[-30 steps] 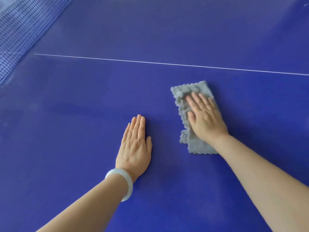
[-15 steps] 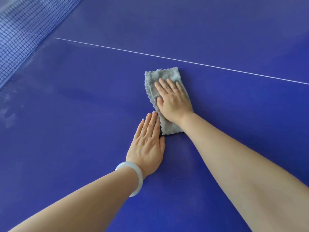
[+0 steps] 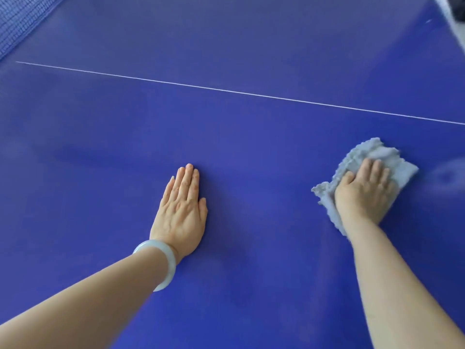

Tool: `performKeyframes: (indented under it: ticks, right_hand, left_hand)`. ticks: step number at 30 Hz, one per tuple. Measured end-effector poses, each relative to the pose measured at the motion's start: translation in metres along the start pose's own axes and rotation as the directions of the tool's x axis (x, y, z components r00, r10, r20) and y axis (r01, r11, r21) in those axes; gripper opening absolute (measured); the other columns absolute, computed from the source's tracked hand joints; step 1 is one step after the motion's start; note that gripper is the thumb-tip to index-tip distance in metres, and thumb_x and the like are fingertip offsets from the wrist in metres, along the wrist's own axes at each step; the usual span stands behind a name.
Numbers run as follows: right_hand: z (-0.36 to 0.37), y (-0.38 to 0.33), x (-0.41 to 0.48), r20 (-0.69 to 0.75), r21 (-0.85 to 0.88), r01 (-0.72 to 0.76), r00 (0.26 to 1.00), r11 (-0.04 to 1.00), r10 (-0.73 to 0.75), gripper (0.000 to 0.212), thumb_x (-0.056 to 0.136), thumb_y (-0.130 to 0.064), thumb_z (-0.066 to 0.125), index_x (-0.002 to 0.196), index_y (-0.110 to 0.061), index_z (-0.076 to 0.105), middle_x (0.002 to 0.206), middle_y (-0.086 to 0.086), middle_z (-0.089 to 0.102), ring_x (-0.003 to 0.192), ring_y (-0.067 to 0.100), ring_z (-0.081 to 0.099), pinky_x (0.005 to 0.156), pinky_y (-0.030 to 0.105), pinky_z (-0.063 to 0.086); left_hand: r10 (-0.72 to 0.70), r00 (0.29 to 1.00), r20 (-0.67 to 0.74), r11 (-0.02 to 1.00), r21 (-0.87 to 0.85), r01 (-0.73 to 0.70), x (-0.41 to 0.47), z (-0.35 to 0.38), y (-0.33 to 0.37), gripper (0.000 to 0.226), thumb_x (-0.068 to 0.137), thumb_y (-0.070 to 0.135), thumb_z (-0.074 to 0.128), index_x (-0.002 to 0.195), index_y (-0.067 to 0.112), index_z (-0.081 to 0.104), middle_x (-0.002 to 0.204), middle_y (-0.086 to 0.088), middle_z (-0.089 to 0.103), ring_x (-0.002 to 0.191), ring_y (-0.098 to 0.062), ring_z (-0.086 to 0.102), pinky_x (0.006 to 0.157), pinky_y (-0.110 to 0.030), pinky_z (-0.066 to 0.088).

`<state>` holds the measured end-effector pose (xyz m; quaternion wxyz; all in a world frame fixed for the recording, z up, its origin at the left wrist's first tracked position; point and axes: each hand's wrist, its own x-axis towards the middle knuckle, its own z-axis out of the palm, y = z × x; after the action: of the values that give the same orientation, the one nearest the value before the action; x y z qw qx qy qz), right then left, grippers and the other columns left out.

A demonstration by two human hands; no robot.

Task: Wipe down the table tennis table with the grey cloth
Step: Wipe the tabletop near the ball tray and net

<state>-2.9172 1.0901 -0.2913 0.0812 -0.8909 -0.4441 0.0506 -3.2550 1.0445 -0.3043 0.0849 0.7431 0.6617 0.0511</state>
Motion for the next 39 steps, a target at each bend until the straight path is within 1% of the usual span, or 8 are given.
performKeyframes:
  ticks: [2, 7, 15, 19, 26, 31, 35, 39]
  right_hand:
    - [0.016, -0.044, -0.065, 0.013, -0.004, 0.282, 0.959, 0.960, -0.282, 0.059, 0.103, -0.033, 0.026, 0.157, -0.010, 0.020, 0.164, 0.010, 0.019, 0.152, 0.029, 0.014, 0.124, 0.048, 0.006]
    - [0.021, -0.047, -0.129, 0.143, 0.060, 0.842, 0.524, 0.536, -0.840, 0.059, 0.103, -0.039, 0.019, 0.159, -0.018, 0.018, 0.166, 0.001, 0.013, 0.154, 0.018, 0.005, 0.125, 0.042, 0.004]
    - [-0.026, 0.170, -0.005, 0.022, -0.067, 0.190, 0.982, 0.979, -0.189, 0.062, 0.102, -0.040, 0.019, 0.157, -0.011, 0.023, 0.165, 0.011, 0.018, 0.152, 0.029, 0.015, 0.123, 0.048, 0.011]
    - [-0.023, 0.132, -0.040, -0.018, -0.045, -0.004, 1.000, 0.999, 0.003, 0.058, 0.104, -0.030, 0.027, 0.158, -0.008, 0.017, 0.165, 0.012, 0.015, 0.152, 0.031, 0.013, 0.122, 0.051, 0.010]
    - [-0.018, 0.159, -0.104, 0.148, -0.034, 0.757, 0.650, 0.653, -0.746, 0.056, 0.106, -0.036, 0.024, 0.157, -0.015, 0.024, 0.166, 0.001, 0.015, 0.154, 0.019, 0.009, 0.125, 0.042, 0.011]
    - [-0.048, 0.252, 0.017, 0.032, -0.092, 0.211, 0.977, 0.973, -0.209, 0.056, 0.105, -0.029, 0.027, 0.157, -0.012, 0.022, 0.166, 0.007, 0.015, 0.153, 0.023, 0.010, 0.125, 0.042, 0.007]
    - [-0.047, 0.235, 0.056, 0.002, -0.075, -0.220, 0.975, 0.973, 0.221, 0.058, 0.105, -0.031, 0.022, 0.159, -0.012, 0.014, 0.167, 0.008, 0.008, 0.153, 0.029, 0.007, 0.124, 0.048, 0.003]
    - [-0.018, 0.135, 0.029, 0.003, -0.094, 0.095, 0.995, 0.991, -0.095, 0.061, 0.104, -0.036, 0.016, 0.159, -0.013, 0.004, 0.167, 0.004, 0.000, 0.154, 0.028, 0.001, 0.123, 0.047, -0.003]
  left_hand:
    - [0.002, 1.000, -0.002, 1.000, 0.003, -0.002, 0.001, -0.001, 0.000, 0.065, 0.098, 0.037, 0.006, 0.157, 0.010, -0.001, 0.164, 0.000, -0.009, 0.150, -0.011, -0.014, 0.121, -0.026, -0.014]
    - [0.001, 1.000, -0.018, 1.000, -0.020, -0.001, -0.001, -0.004, 0.001, 0.059, 0.105, 0.028, 0.025, 0.158, 0.008, 0.007, 0.165, -0.001, -0.003, 0.152, -0.012, -0.007, 0.121, -0.025, -0.010]
    - [-0.020, 0.998, -0.056, 0.994, -0.107, 0.014, -0.016, -0.001, 0.039, 0.053, 0.105, 0.017, 0.031, 0.155, 0.002, 0.021, 0.165, -0.007, 0.011, 0.153, -0.018, 0.003, 0.124, -0.032, 0.001]
    - [0.293, 0.956, -0.031, 0.949, -0.116, -0.295, -0.033, 0.020, 0.132, 0.055, 0.106, 0.025, 0.030, 0.156, 0.006, 0.016, 0.165, -0.006, 0.006, 0.152, -0.017, -0.003, 0.122, -0.029, -0.008]
    - [0.349, 0.936, 0.044, 0.937, -0.037, -0.348, 0.025, 0.040, 0.220, 0.056, 0.106, 0.026, 0.017, 0.159, 0.015, 0.002, 0.166, -0.004, -0.004, 0.153, -0.024, -0.010, 0.122, -0.036, -0.012]
    - [0.345, 0.933, 0.103, 0.937, 0.014, -0.348, 0.045, 0.048, 0.255, 0.059, 0.104, 0.038, 0.012, 0.159, 0.021, 0.000, 0.167, 0.000, -0.006, 0.153, -0.024, -0.009, 0.123, -0.041, -0.007]
    - [0.317, 0.944, 0.093, 0.947, 0.014, -0.320, 0.045, 0.052, 0.258, 0.063, 0.098, 0.042, 0.003, 0.158, 0.025, -0.001, 0.166, 0.003, -0.007, 0.153, -0.020, -0.011, 0.124, -0.042, -0.006]
    - [0.318, 0.943, 0.094, 0.947, 0.023, -0.322, 0.047, 0.050, 0.259, 0.066, 0.095, 0.044, -0.001, 0.158, 0.025, 0.000, 0.166, 0.004, -0.007, 0.153, -0.018, -0.011, 0.123, -0.039, -0.009]
